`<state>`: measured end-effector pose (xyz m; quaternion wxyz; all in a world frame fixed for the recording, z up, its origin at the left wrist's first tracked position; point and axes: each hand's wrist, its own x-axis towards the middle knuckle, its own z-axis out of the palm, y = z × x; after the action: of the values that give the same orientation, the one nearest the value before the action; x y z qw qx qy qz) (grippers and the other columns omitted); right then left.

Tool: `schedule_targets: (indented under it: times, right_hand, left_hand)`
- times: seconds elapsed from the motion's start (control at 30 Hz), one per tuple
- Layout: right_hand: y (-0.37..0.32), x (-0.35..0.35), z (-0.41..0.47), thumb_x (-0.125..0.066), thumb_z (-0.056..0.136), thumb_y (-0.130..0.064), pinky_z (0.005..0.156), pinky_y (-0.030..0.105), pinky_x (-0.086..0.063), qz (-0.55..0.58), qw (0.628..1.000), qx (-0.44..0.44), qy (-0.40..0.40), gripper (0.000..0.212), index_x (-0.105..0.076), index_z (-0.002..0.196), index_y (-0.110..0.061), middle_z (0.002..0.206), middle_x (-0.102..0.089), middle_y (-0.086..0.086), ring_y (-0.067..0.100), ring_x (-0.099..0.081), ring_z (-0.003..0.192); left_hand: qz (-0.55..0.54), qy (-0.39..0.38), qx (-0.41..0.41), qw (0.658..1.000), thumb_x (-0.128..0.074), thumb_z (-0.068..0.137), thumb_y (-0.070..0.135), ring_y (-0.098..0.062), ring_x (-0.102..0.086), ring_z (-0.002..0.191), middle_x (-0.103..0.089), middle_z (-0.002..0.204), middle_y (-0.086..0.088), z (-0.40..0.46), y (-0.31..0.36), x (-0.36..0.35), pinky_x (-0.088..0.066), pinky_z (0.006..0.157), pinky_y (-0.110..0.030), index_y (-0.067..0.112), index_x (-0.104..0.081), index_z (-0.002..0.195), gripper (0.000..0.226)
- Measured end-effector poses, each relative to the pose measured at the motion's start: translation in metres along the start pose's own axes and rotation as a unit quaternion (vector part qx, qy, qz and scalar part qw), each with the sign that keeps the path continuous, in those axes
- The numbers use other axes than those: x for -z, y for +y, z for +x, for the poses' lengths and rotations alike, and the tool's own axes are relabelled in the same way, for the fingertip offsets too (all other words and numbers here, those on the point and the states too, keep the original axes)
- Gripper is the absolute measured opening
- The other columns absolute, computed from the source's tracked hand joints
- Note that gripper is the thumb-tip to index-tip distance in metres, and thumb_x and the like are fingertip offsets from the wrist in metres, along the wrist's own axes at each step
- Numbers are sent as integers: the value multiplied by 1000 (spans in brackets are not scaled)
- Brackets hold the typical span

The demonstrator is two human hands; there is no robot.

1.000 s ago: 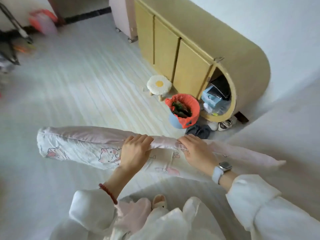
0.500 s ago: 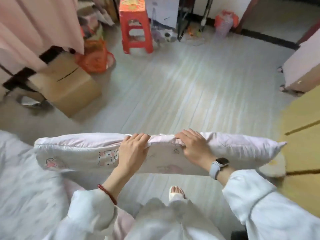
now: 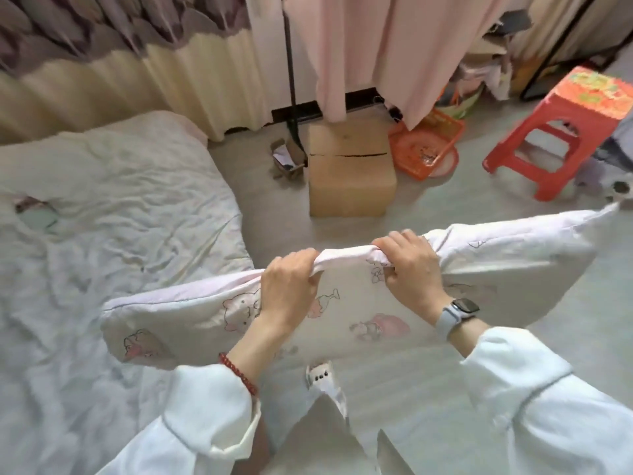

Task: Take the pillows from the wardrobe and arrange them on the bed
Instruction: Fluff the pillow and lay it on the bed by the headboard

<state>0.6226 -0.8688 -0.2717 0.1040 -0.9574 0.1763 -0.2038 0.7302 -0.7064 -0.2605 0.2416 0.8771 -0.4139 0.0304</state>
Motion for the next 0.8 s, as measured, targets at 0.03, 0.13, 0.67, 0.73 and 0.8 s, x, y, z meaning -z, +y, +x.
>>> schedule_targets:
  times: [0.03, 0.13, 0.67, 0.73, 0.8]
  right_hand:
    - [3, -5, 33, -47, 56, 3, 56, 34, -43, -2, 1000, 17, 4, 31, -59, 82, -10, 69, -62, 9, 31, -56, 66]
    - [8, -20, 128, -44, 59, 2, 56, 33, -43, -1, 998, 60, 1, 31, -60, 83, -9, 70, -63, 8, 30, -57, 66]
    - [19, -162, 537, -52, 62, 17, 68, 40, -44, 173, 970, 162, -46, 37, -60, 93, -2, 85, -66, 14, 36, -55, 79]
    - [2, -179, 583, -50, 62, 15, 67, 39, -42, 191, 964, 180, -46, 37, -60, 94, -3, 84, -65, 15, 36, -55, 78]
    - [-22, -197, 631, -48, 62, 13, 67, 39, -42, 210, 956, 197, -46, 37, -60, 94, -2, 84, -65, 15, 36, -55, 79]
  left_hand:
    - [-8, 5, 24, 1000, -71, 72, 2, -30, -50, 40, -55, 48, -11, 25, -9, 3, -30, 47, -25, 5, -53, 63, 20]
    - [-13, 29, 88, 996, -63, 82, 12, -37, -54, 50, -61, 57, -15, 97, -40, 6, -29, 48, -29, 5, -55, 69, 17]
    - [124, 117, 155, 973, -77, 69, 8, -33, -55, 44, -61, 53, -13, 435, -215, 40, -34, 43, -29, 5, -57, 66, 20]
    - [141, 139, 166, 966, -77, 68, 9, -31, -56, 46, -63, 56, -11, 463, -243, 53, -39, 44, -30, 6, -61, 68, 17]
    - [163, 159, 182, 957, -77, 67, 9, -30, -57, 48, -63, 57, -11, 491, -277, 68, -41, 45, -31, 7, -61, 69, 16]
